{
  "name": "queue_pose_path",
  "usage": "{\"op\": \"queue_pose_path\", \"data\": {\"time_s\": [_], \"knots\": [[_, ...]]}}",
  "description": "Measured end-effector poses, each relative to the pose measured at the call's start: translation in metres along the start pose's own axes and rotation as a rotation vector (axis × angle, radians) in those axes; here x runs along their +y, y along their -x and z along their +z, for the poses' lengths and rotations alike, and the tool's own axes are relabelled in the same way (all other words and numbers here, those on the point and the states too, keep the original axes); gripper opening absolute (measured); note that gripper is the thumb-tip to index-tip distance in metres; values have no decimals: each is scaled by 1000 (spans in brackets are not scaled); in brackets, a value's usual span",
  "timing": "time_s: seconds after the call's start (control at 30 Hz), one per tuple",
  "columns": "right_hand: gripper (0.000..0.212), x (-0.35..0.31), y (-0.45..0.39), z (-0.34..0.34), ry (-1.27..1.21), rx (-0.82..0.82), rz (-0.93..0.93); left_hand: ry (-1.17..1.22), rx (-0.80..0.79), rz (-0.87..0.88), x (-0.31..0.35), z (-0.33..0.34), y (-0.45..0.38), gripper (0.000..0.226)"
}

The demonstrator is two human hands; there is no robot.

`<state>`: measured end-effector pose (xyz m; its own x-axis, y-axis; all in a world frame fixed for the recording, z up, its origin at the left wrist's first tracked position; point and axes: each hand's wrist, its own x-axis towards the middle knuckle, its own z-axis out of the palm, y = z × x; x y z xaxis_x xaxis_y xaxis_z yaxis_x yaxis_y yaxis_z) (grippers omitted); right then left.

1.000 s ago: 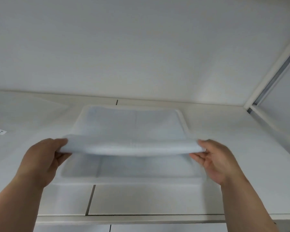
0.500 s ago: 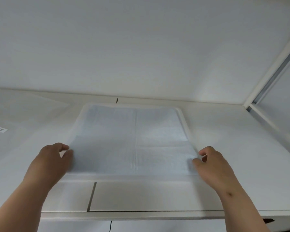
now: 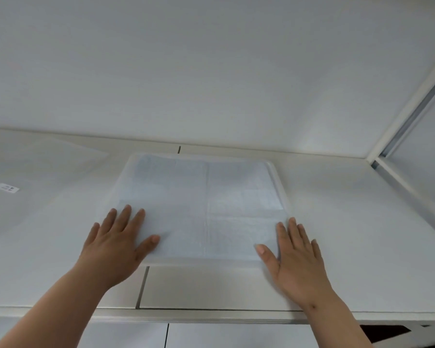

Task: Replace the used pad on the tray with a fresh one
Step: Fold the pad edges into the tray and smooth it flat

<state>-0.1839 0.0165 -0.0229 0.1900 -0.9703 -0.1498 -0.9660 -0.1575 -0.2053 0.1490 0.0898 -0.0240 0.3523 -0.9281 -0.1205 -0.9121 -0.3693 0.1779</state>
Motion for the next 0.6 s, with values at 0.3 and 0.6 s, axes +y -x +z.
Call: {"op": "queue_pose_path", "data": {"time_s": [0.3, 0.6], "knots": [[81, -8, -8, -3, 111, -29, 34, -102, -89, -6, -2, 4, -13, 82], [85, -31, -8, 7, 104, 5, -71, -92, -59, 107, 22, 9, -6, 103]]}}
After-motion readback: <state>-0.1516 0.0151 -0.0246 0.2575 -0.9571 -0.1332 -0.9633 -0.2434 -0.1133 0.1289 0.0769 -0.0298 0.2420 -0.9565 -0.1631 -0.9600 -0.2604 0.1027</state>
